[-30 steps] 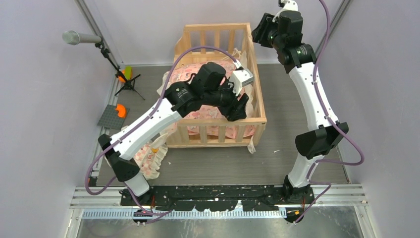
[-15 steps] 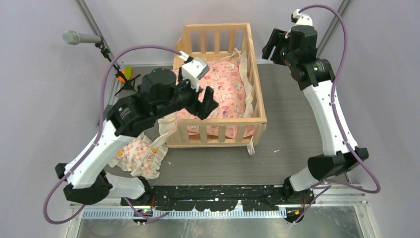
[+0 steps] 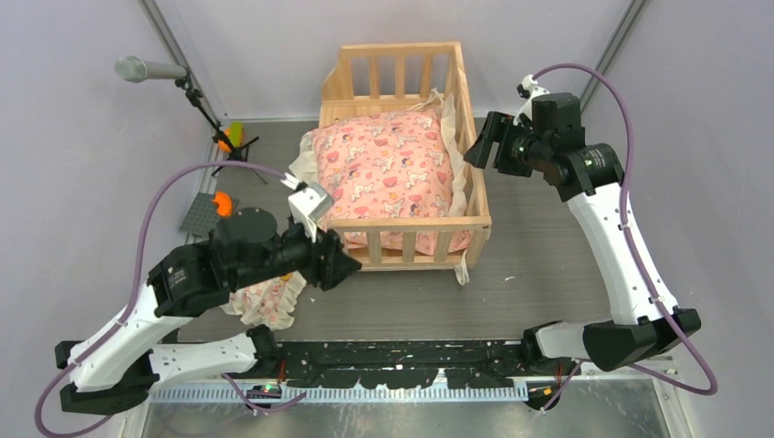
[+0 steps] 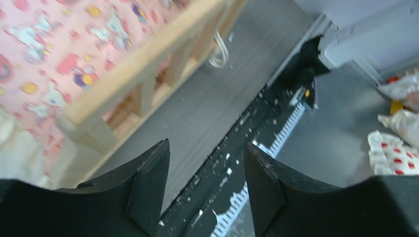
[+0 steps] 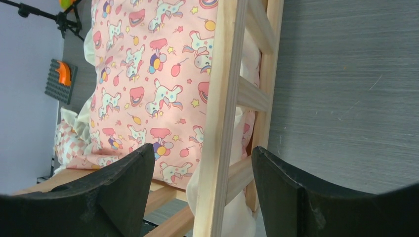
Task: Set up the pet bed
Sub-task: Adjust the mattress on the bed frame, then adjust the bed frame at the center of the board.
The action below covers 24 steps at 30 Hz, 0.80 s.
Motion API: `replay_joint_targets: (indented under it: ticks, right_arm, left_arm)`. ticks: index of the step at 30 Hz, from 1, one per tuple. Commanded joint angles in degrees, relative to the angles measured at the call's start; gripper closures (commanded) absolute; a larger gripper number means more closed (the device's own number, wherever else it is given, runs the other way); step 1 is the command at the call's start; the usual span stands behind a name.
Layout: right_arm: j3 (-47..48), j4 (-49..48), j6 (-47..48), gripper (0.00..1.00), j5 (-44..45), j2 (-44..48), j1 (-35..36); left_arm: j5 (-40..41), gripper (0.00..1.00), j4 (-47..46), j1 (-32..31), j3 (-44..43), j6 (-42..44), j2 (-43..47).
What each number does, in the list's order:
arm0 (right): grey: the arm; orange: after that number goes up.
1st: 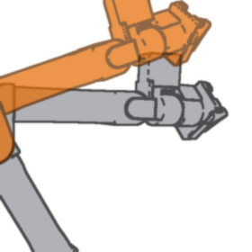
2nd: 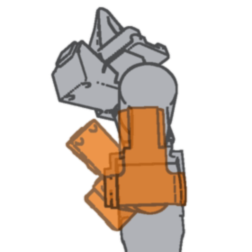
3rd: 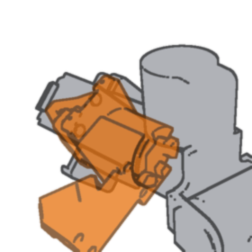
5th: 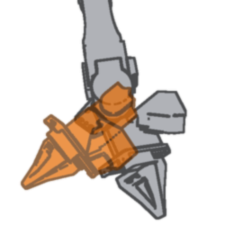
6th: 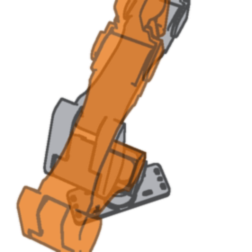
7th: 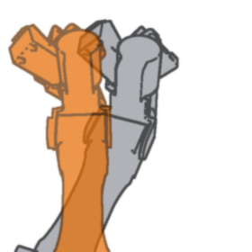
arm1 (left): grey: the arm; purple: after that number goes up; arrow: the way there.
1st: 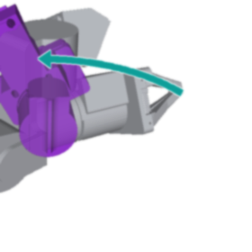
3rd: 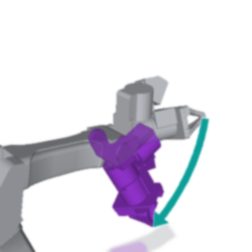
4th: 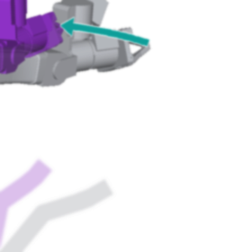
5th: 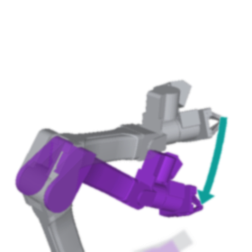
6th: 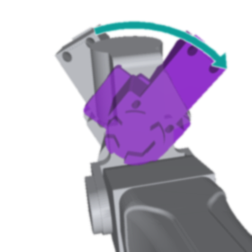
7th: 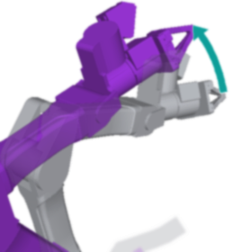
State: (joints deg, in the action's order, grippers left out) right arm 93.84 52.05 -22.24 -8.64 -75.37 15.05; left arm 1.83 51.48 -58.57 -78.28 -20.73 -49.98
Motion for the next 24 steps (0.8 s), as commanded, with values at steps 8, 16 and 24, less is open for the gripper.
replay_joint_targets:
  ticks: [8,16,24]
  right_arm:
    - [-2.85,0.71,-0.04,0.27,1.2,0.45,1.38]
    - [-2.63,0.26,0.25,0.27,1.84,-1.79,3.23]
    - [-3.26,0.8,0.7,0.34,6.01,-4.15,7.66]
  left_arm:
    - [20.34,0.43,-6.65,-12.85,14.89,-10.65,-1.13]
    - [32.13,0.36,-7.09,-12.44,18.24,-11.51,-0.36]
    - [26.05,0.34,-7.85,-1.19,19.85,-9.74,-0.98]
